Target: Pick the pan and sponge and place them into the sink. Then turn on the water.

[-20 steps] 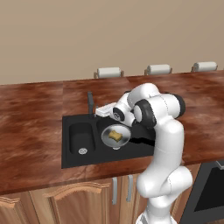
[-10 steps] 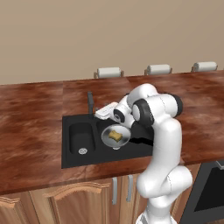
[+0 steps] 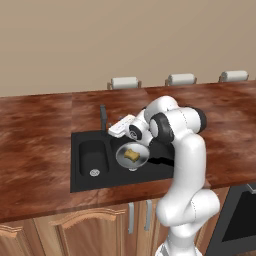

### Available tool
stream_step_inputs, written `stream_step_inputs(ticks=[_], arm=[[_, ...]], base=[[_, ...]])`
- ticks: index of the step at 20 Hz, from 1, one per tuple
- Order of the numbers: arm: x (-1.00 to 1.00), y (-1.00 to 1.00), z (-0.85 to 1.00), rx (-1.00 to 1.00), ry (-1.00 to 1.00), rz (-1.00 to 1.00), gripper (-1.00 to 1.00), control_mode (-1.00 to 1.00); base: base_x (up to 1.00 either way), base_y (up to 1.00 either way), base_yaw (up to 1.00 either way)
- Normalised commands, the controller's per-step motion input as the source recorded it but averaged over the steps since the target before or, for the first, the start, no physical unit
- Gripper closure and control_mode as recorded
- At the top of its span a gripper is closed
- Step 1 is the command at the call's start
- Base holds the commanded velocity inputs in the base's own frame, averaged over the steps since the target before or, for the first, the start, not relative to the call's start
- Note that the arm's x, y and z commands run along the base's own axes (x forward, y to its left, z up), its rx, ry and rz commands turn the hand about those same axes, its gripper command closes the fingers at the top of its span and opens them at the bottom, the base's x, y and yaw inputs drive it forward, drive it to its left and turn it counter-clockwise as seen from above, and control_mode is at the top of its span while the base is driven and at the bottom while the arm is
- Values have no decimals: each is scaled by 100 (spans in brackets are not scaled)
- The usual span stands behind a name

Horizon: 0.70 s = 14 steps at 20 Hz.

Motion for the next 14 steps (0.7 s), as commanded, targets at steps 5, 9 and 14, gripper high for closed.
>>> stream_step_inputs(ticks=[5,9,14], arm=[[13,0,-3,-8,-3,0,-100,-100],[22,5,-3,-8,1,-3,-100,-100],[19,3,-11,-8,5,-4,-100,-100]], base=[[0,0,0],[0,0,0],[0,0,0]])
